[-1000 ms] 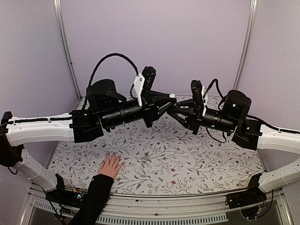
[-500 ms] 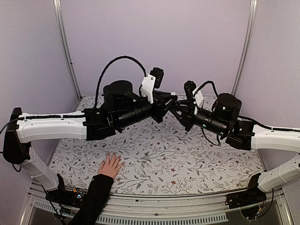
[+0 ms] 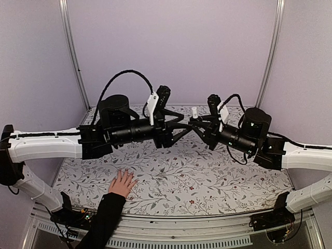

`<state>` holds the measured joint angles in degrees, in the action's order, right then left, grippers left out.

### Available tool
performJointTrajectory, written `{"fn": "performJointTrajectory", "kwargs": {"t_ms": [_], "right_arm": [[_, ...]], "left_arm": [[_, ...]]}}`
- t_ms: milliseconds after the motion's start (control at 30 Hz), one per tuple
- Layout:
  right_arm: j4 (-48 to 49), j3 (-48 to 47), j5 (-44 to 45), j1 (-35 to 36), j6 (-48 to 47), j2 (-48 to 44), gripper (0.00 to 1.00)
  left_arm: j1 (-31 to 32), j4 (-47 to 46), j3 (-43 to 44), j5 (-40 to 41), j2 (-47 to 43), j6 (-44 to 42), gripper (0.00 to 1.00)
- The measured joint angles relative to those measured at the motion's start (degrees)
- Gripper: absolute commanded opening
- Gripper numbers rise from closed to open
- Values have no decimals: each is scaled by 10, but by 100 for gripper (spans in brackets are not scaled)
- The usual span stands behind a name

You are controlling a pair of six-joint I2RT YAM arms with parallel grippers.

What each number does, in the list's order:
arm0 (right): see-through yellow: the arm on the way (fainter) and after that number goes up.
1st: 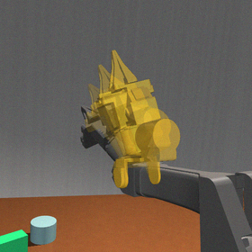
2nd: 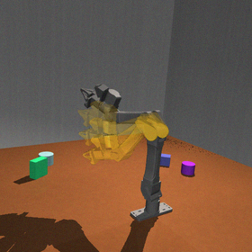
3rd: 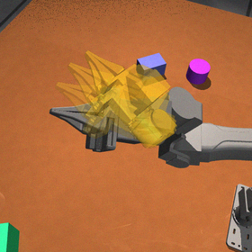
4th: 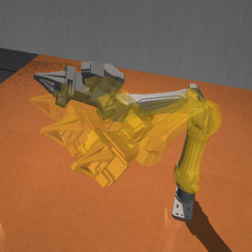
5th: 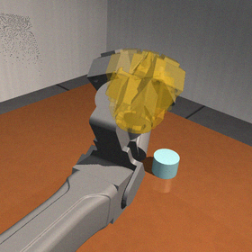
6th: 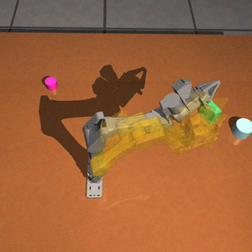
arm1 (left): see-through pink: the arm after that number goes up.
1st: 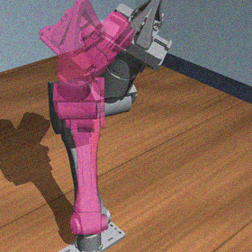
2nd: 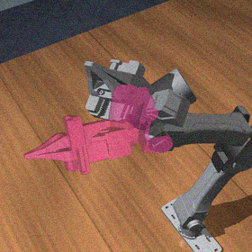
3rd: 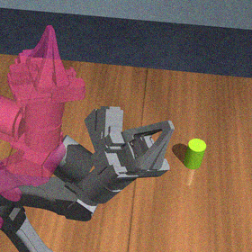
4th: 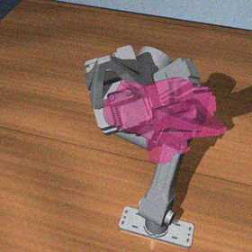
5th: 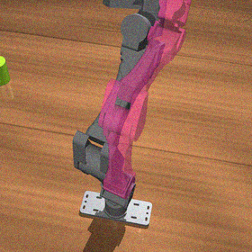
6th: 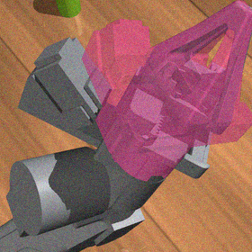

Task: Paint the nails
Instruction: Unscrew the nail polish bottle.

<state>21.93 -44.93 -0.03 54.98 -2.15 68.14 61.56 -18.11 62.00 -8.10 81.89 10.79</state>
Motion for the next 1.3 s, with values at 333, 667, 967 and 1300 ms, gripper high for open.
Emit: {"fn": "performJointTrajectory", "kwargs": {"t_ms": [333, 667, 967, 1300], "right_arm": [[6, 20, -212, -3, -2, -49, 0], [8, 16, -356, -3, 9, -37, 0], [8, 13, -382, -3, 11, -31, 0], [12, 13, -299, -2, 22, -32, 0]], "left_arm": [[-23, -46, -21, -222, -34, -34, 59], [-8, -92, -18, -294, -20, -57, 46], [3, -94, -15, -283, 0, -63, 20], [4, -93, -15, -193, -2, -52, 0]]}}
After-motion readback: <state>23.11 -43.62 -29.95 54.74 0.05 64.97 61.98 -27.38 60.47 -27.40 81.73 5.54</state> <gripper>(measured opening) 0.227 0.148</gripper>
